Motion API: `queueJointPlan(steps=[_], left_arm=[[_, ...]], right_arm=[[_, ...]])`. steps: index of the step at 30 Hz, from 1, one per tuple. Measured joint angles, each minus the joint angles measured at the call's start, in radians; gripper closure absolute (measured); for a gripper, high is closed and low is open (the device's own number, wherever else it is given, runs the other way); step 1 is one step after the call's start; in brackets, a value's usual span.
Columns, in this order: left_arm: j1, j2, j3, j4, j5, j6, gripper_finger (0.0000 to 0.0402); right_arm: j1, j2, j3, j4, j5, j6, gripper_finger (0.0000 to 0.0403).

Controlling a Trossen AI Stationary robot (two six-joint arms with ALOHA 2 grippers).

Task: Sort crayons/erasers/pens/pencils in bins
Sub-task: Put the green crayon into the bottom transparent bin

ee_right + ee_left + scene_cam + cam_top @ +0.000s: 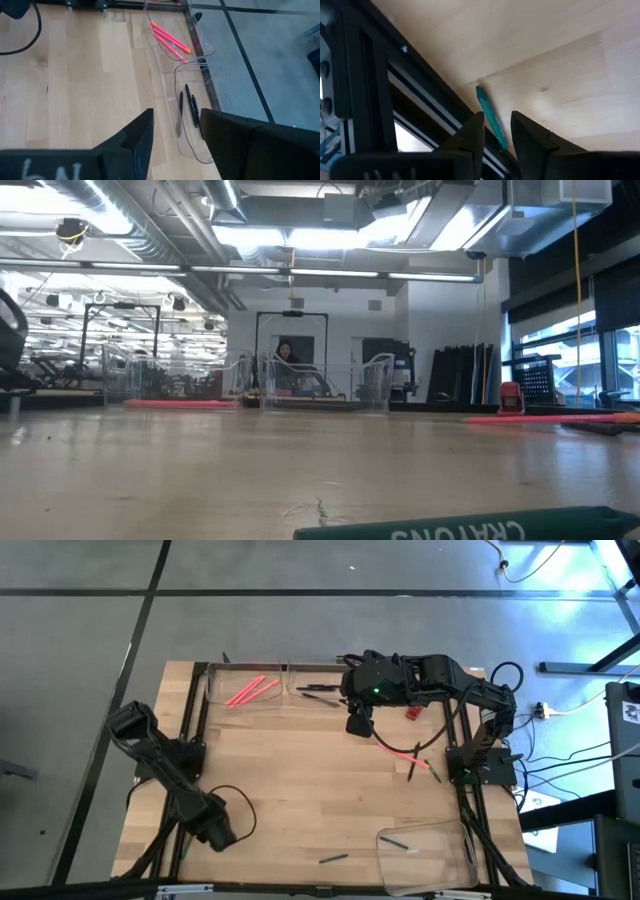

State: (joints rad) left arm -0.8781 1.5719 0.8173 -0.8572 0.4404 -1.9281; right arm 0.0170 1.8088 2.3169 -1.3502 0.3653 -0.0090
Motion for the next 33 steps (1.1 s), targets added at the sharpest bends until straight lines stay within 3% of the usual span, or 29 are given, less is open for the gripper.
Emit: queueJointPlan(steps=[10,27,33], left_arm=[[-0.057,0.0,0.0,0.015,-0.006,-0.086,0.0315],[-0.118,0.0,-0.004,0.041,-0.105,-0.111,0.0315],[-0.118,0.0,-0.018,0.042,-0.134,0.011,0.0315]], right_arm=[[0.0,0.0,0.0,-0.001,0.0,-0.002,0.0238],[0.0,0.0,0.0,-0.001,0.0,-0.021,0.0238],[0.0,0.0,0.0,-0.001,0.001,-0.022,0.0238]])
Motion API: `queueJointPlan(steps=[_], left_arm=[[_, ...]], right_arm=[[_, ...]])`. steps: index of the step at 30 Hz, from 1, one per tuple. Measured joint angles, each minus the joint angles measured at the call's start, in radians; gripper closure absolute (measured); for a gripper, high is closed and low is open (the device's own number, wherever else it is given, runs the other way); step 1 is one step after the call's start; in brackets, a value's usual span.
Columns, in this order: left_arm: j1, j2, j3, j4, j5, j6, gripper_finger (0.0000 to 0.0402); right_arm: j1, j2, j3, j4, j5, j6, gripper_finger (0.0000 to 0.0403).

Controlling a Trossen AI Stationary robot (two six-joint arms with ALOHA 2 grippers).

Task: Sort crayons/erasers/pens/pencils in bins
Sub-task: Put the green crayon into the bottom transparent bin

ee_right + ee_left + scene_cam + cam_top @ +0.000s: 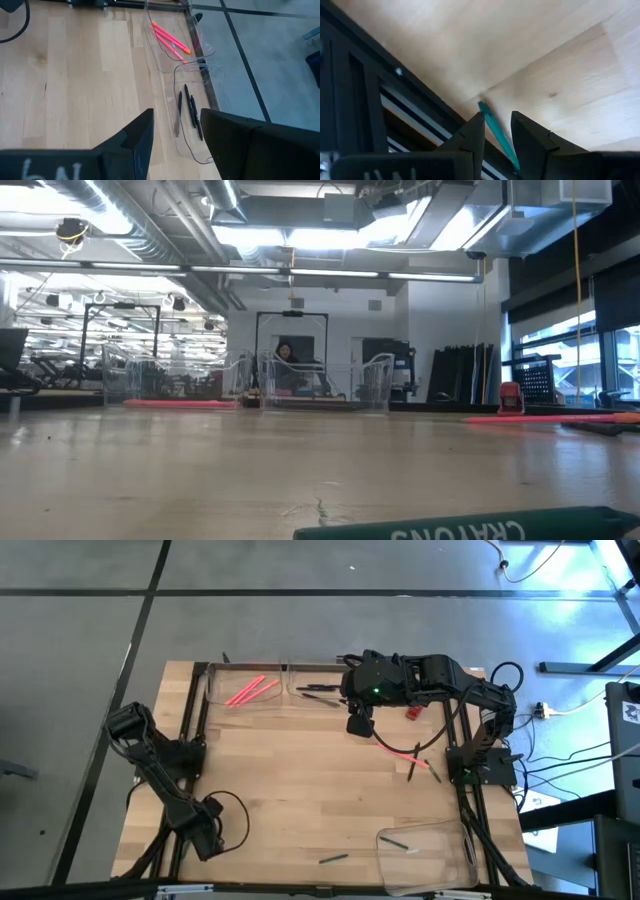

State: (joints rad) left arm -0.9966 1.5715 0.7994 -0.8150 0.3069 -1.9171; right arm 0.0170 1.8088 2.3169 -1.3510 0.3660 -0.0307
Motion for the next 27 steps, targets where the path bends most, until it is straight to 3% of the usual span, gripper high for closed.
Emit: queueJointPlan(steps=[8,11,27], left_arm=[[-0.001,-0.001,-0.047,0.058,0.091,0.021,0.0315],[-0.01,0.0,-0.058,0.133,0.071,0.022,0.0315],[-0.008,-0.001,-0.061,0.152,0.05,0.022,0.0315]], right_arm=[[0.0,0.0,0.0,0.0,0.0,0.0,0.0238],[0.0,0.0,0.0,0.0,0.0,0.0,0.0238],[-0.001,0.0,0.0,-0.001,0.0,0.0,0.0238]])
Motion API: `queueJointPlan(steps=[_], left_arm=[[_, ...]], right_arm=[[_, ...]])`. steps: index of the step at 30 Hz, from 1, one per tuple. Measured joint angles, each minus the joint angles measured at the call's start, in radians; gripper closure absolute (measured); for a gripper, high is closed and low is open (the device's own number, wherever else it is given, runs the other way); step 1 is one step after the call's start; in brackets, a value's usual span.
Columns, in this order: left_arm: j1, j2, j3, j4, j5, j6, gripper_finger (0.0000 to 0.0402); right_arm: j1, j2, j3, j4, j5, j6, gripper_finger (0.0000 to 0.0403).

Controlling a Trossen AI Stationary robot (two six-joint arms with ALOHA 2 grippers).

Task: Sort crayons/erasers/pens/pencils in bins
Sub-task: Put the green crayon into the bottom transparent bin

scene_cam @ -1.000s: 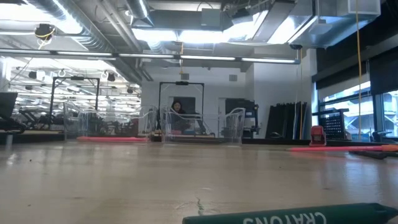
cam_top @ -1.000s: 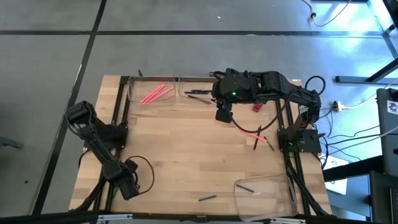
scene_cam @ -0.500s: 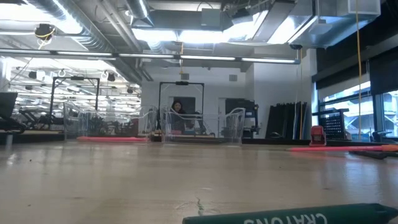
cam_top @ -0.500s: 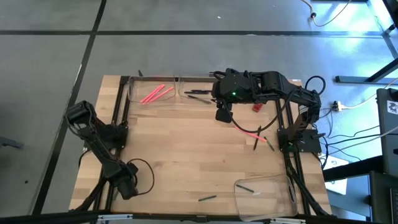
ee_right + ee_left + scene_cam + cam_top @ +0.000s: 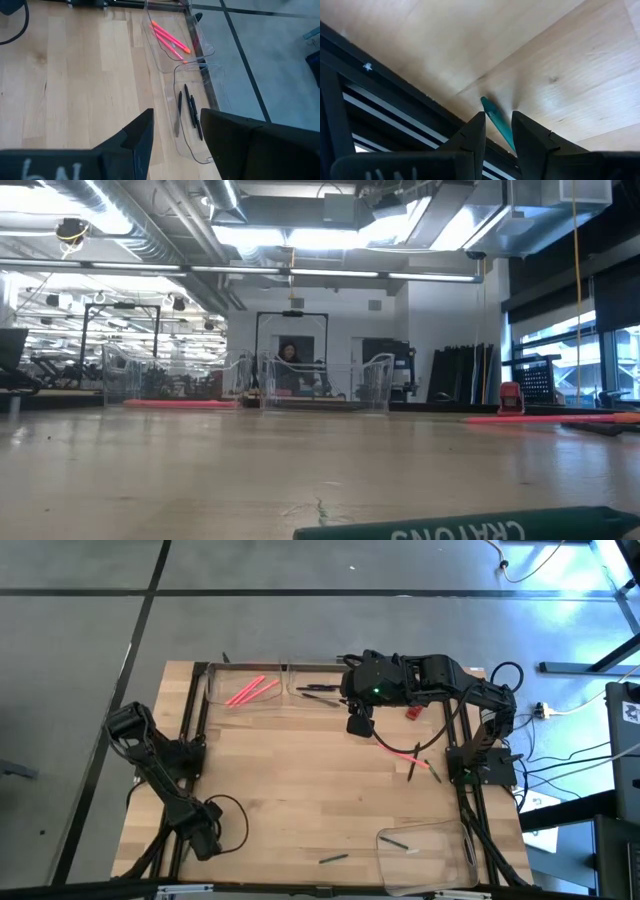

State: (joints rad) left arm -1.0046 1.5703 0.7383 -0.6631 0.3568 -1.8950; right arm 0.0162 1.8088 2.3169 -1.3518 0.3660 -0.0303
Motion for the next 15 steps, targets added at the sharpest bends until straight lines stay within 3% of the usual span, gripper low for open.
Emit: queueJointPlan(steps=[6,15], left_arm=[[0.0,0.0,0.0,0.002,-0.01,0.014,0.0315],[0.002,0.001,0.004,0.048,-0.076,0.18,0.0315]], right_arm=[[0.0,0.0,0.0,0.0,0.0,0.001,0.0238],[0.0,0.0,0.0,0.0,0.0,0.0,0.0238]])
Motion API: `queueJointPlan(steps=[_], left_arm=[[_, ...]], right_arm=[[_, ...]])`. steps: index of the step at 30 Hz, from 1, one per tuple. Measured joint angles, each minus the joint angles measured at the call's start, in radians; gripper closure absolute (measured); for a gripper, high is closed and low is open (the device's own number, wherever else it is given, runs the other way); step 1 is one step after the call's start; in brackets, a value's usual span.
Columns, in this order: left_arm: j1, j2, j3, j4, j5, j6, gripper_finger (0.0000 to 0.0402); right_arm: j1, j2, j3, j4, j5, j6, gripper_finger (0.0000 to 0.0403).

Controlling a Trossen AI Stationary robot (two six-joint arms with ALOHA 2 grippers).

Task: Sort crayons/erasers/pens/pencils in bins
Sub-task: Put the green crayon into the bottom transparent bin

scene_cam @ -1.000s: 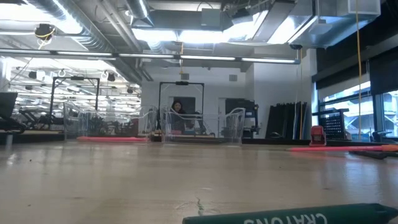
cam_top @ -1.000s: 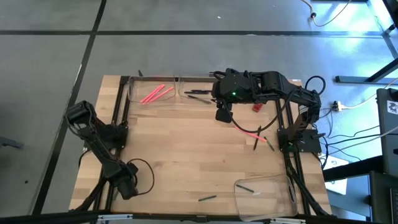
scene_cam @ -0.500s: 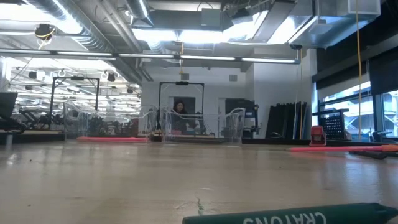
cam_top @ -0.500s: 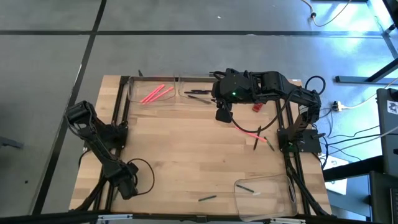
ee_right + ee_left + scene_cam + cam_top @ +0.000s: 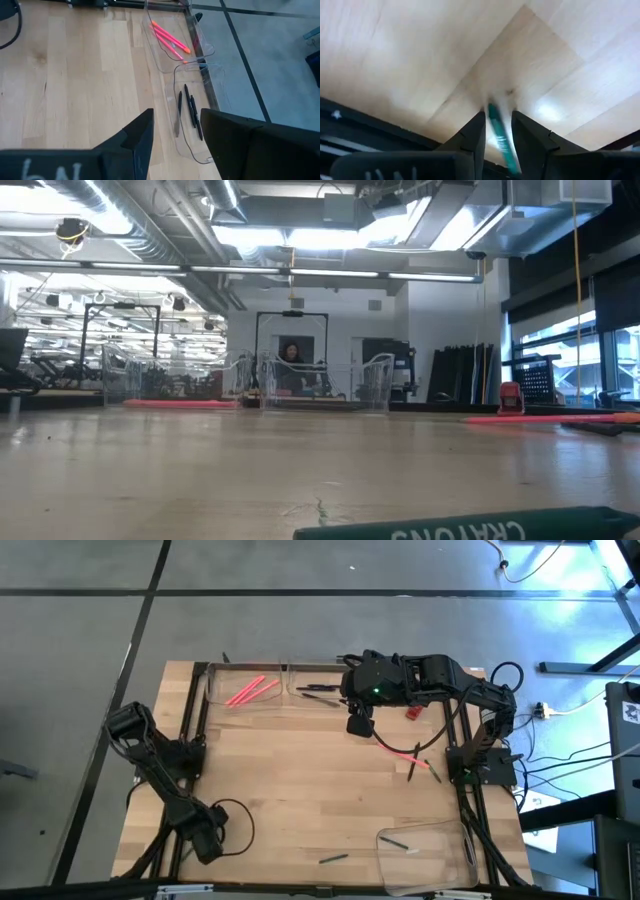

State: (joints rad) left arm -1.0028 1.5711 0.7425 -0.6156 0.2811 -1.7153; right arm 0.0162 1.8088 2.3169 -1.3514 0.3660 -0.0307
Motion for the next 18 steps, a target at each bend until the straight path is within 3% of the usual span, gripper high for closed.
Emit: queueJointPlan(steps=[4,18], left_arm=[[0.006,0.0,0.0,0.002,-0.015,0.068,0.0315],[0.012,0.0,-0.001,-0.004,0.001,0.068,0.0315]], right_arm=[[0.0,0.0,0.0,0.0,0.0,0.0,0.0238],[0.0,0.0,0.0,0.001,0.0,0.0,0.0238]])
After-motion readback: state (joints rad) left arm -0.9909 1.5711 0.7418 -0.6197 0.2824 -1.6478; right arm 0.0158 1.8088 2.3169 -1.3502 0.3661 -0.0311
